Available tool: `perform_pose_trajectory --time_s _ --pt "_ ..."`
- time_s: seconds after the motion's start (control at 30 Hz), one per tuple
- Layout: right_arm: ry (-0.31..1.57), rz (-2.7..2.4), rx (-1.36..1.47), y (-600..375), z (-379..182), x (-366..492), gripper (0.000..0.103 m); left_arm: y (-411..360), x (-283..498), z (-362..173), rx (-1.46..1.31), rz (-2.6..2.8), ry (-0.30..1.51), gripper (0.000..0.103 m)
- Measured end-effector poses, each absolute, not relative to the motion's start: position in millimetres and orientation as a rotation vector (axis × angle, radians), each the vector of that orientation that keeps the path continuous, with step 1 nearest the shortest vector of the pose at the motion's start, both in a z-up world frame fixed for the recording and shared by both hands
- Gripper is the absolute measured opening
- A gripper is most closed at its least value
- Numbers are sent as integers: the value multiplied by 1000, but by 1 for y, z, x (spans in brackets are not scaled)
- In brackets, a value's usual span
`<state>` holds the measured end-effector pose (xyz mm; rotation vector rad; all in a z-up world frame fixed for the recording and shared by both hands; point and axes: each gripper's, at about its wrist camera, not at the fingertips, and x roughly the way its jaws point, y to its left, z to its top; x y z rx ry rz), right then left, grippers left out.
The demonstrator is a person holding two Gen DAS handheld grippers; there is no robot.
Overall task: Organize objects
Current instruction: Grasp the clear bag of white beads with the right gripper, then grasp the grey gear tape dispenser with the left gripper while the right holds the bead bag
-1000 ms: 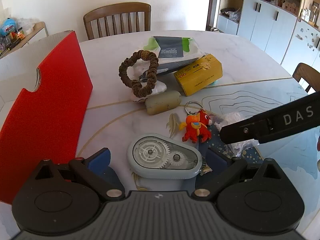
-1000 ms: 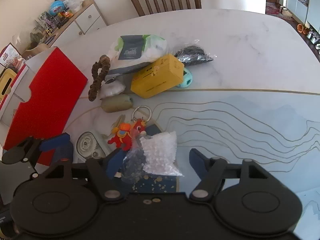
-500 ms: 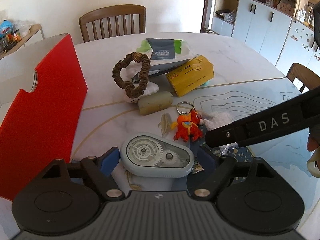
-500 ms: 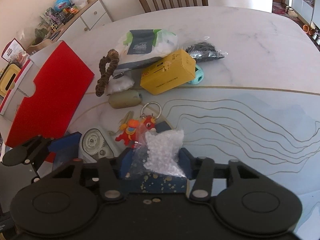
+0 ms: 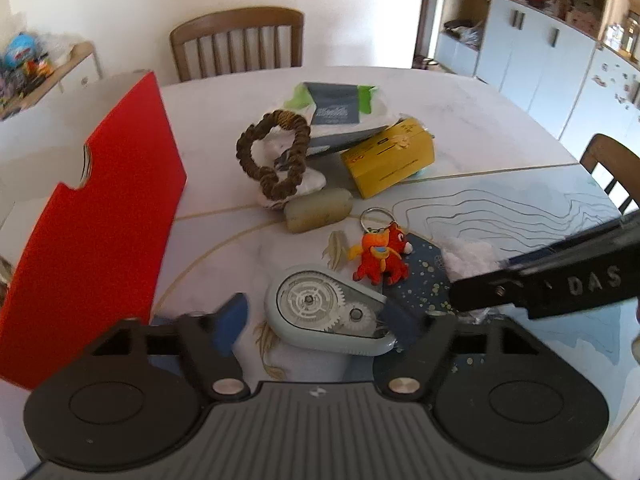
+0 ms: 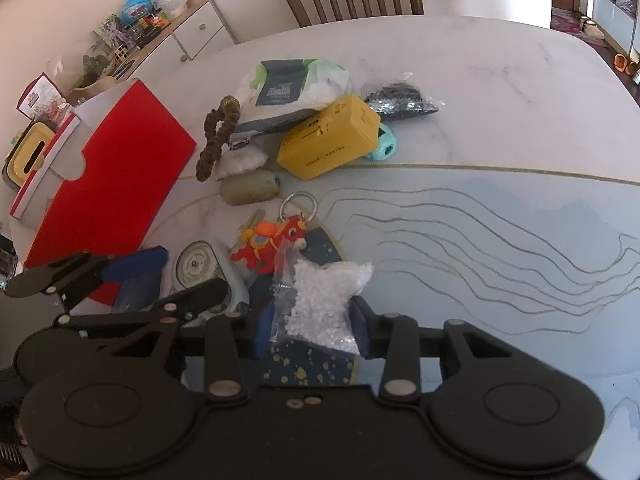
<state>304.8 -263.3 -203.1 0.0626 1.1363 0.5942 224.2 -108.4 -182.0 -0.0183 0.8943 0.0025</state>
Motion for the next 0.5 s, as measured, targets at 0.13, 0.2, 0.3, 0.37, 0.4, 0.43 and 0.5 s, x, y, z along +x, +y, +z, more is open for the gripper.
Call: perform_pose_trajectory --time_s 0.13,0.2,0.3,0.37,0.4,0.43,0.5 --pt "1132 600 70 -271 -201 302 39 -110 230 -184 -67 50 931 86" --pt "1129 605 69 -274 -200 302 39 -114 232 -186 -78 64 948 86" --pt "1129 610 70 -278 -200 303 39 -125 233 -187 -13 64 943 87" --pt "1127 611 65 -280 -199 304 39 -129 235 -190 15 68 955 87" --pt "1126 611 65 -281 -199 305 39 -130 236 -193 26 74 969 89" --pt "1126 612 65 -282 -199 305 39 -129 236 -195 27 84 974 90" --pt "1126 613 67 -284 -199 306 39 -125 236 -196 -8 95 976 91"
